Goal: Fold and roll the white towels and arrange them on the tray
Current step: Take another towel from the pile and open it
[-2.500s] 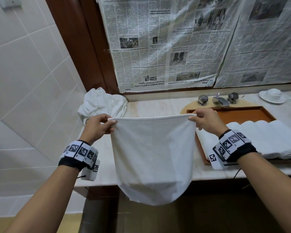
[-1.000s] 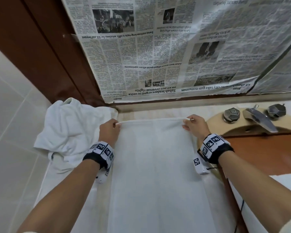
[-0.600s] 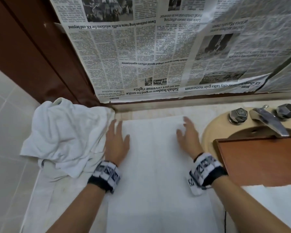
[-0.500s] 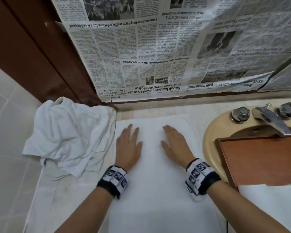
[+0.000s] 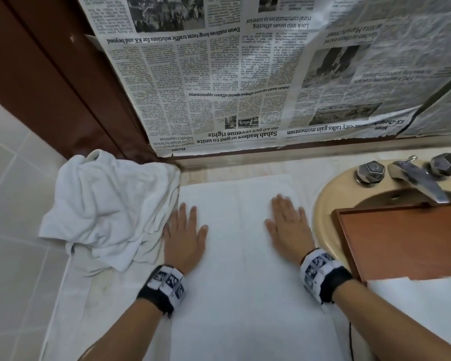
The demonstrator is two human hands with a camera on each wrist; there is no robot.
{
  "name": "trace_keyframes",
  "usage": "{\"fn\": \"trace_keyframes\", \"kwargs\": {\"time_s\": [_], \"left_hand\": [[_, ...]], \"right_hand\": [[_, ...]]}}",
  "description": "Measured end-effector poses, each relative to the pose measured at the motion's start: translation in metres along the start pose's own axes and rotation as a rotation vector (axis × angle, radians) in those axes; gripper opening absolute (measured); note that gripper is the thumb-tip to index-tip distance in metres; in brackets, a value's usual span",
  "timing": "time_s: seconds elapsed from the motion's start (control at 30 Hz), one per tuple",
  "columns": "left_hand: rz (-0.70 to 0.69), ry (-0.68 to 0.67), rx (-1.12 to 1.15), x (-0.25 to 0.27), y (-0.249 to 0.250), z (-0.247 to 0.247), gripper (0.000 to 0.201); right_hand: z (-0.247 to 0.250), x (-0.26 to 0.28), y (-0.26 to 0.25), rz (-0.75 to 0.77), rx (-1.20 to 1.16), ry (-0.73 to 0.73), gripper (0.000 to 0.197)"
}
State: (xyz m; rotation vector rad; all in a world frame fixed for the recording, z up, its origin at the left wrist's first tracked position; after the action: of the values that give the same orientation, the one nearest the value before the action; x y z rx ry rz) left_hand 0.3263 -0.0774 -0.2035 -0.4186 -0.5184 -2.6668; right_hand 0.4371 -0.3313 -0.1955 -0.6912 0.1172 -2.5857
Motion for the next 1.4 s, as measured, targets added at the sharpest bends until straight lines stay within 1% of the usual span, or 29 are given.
{"fn": "trace_keyframes", "kwargs": {"time_s": [0.07, 0.1, 0.13, 0.2, 0.27, 0.37, 0.4, 0.43, 0.5, 0.57, 0.63, 0.7, 0.73, 0.8, 0.87, 0.93, 0.97, 1.03, 1.1, 1.17, 1.2, 1.27, 1.4], "left_hand": [[-0.04, -0.062, -0.008, 0.025, 0.024, -0.021, 0.08], [-0.063, -0.085, -0.034, 0.035, 0.035, -0.031, 0.08], [-0.081, -0.101, -0.061, 0.043, 0.043, -0.039, 0.079], [-0.087, -0.097, -0.082, 0.044, 0.041, -0.045, 0.077], [-0.059, -0.059, -0.084, 0.041, 0.022, -0.04, 0.075], [0.041, -0.031, -0.086, 0.042, -0.015, -0.029, 0.078], [0.072, -0.024, -0.075, 0.047, -0.022, -0.027, 0.08], [0.094, -0.02, -0.055, 0.054, -0.024, -0.026, 0.081], [0.089, -0.03, 0.008, 0.075, -0.013, -0.032, 0.08], [0.017, -0.045, 0.069, 0.104, 0.011, -0.048, 0.079], [-0.046, -0.083, 0.049, 0.133, 0.03, -0.067, 0.076], [-0.065, -0.094, -0.02, 0.148, 0.031, -0.081, 0.073], [-0.058, -0.086, -0.035, 0.152, 0.024, -0.083, 0.071], [-0.022, -0.05, -0.039, 0.155, 0.004, -0.081, 0.069], [0.028, -0.047, -0.05, 0.158, -0.017, -0.077, 0.07], [0.061, -0.042, -0.044, 0.161, -0.028, -0.073, 0.071], [0.077, -0.042, -0.027, 0.164, -0.027, -0.071, 0.071], [0.066, -0.042, 0.009, 0.171, -0.01, -0.071, 0.073], [-0.043, -0.042, -0.007, 0.184, 0.021, -0.079, 0.072], [-0.147, -0.079, -0.038, 0.199, 0.045, -0.098, 0.065], [-0.164, -0.104, -0.056, 0.204, 0.05, -0.104, 0.062], [-0.132, -0.142, -0.057, 0.208, 0.042, -0.112, 0.059], [-0.001, -0.04, -0.057, 0.201, 0.0, -0.1, 0.065]], "right_hand": [[-0.019, 0.022, -0.037, 0.139, 0.009, -0.025, 0.072], [-0.029, 0.03, -0.051, 0.184, 0.015, -0.039, 0.07], [-0.037, 0.035, -0.058, 0.196, 0.011, -0.059, 0.067], [-0.042, 0.036, -0.052, 0.155, 0.0, -0.083, 0.063], [-0.04, 0.035, -0.029, 0.082, -0.001, -0.074, 0.062], [-0.034, 0.036, 0.006, -0.059, -0.042, -0.066, 0.062], [-0.032, 0.041, 0.011, -0.092, -0.06, -0.051, 0.062], [-0.032, 0.048, 0.009, -0.093, -0.076, -0.028, 0.062], [-0.039, 0.07, -0.011, 0.009, -0.1, -0.011, 0.068], [-0.06, 0.099, -0.039, 0.148, -0.091, -0.042, 0.077], [-0.084, 0.122, -0.054, 0.208, -0.027, -0.054, 0.072], [-0.091, 0.13, -0.046, 0.151, -0.004, -0.01, 0.069], [-0.092, 0.132, -0.037, 0.107, -0.001, -0.012, 0.071], [-0.091, 0.134, -0.01, 0.017, -0.016, -0.043, 0.071], [-0.085, 0.138, 0.013, -0.075, -0.039, -0.06, 0.066], [-0.083, 0.144, 0.022, -0.129, -0.067, -0.042, 0.062], [-0.083, 0.149, 0.017, -0.118, -0.079, -0.028, 0.062], [-0.087, 0.158, -0.008, -0.015, -0.08, 0.001, 0.069], [-0.099, 0.17, -0.04, 0.119, -0.063, -0.008, 0.072], [-0.117, 0.18, -0.058, 0.18, -0.028, -0.033, 0.069], [-0.121, 0.183, -0.059, 0.178, -0.008, -0.034, 0.069], [-0.122, 0.183, -0.049, 0.138, 0.006, -0.033, 0.073], [-0.114, 0.181, -0.003, 0.005, -0.027, -0.053, 0.07]]}}
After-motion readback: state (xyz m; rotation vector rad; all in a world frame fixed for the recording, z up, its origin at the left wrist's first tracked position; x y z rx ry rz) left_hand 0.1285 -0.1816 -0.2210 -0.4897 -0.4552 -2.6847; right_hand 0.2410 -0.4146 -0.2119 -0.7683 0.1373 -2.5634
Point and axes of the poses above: each hand's wrist, its own x-axis away from the middle knuckle, its own z-axis out of the back of the hand, y = z × x, the point moved 7 cm from there along -x, towards the middle knuckle, and after that the axes turned 9 degrees about -y, right-handed, at the moved point
